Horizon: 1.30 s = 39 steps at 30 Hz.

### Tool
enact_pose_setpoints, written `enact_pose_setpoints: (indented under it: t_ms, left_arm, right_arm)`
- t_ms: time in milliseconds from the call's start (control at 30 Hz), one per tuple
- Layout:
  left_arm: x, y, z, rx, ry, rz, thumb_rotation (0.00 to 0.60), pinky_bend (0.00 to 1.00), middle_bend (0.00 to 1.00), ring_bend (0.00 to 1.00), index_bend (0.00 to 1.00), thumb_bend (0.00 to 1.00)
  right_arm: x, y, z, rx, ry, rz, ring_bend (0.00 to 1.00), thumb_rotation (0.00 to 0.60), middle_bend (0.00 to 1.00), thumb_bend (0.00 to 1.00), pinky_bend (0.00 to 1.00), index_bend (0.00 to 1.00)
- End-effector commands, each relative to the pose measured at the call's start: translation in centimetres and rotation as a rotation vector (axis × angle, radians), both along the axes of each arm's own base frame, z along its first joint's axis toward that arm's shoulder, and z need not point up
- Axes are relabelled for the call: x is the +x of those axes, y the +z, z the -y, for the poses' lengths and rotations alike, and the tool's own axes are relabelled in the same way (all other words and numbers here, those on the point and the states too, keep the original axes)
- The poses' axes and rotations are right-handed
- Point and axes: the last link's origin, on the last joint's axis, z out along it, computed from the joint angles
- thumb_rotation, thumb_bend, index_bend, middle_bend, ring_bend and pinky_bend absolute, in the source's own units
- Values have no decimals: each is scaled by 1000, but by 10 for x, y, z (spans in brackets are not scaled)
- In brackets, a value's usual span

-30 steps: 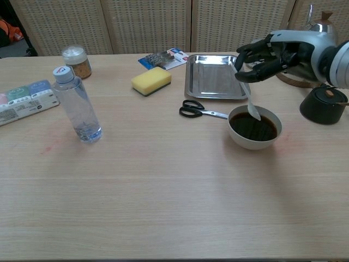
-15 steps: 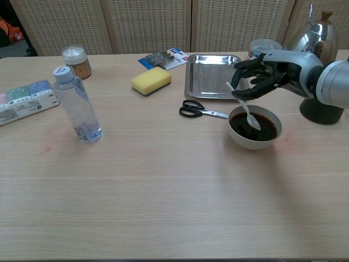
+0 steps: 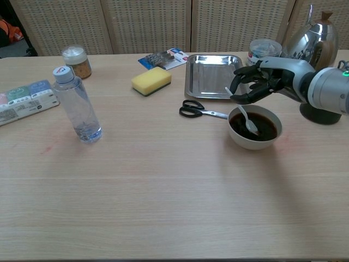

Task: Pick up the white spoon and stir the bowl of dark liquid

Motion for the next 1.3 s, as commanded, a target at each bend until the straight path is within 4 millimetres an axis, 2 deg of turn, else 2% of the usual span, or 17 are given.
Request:
enact_pose_setpoints:
  t_ms: [33, 567, 800, 1000, 1300]
  left_arm:
    - [0, 0, 0, -1, 1, -1, 600, 0, 0, 0, 0, 0]
    - [0, -3, -2, -8, 7, -11, 600, 0, 0, 0, 0, 0]
    - [0, -4, -3, -7, 11, -12, 600, 0, 0, 0, 0, 0]
    - [1, -5, -3, -11, 8, -14, 600, 0, 0, 0, 0, 0]
    - [3, -7, -1, -18, 0, -15, 600, 0, 0, 0, 0, 0]
  right_arm:
    - [-2, -2, 1, 2, -5, -2, 0, 600, 0, 517, 0, 568]
    - [-12, -11, 14, 21, -51, 25, 0, 600, 0, 517, 0, 568]
    - [-15, -5, 19, -6, -47, 26, 0, 600, 0, 517, 0, 570]
    - [-28, 6, 14, -11, -59, 15, 0, 600, 0, 517, 0, 570]
    - [-32, 10, 1, 20, -51, 19, 0, 600, 0, 517, 0, 570]
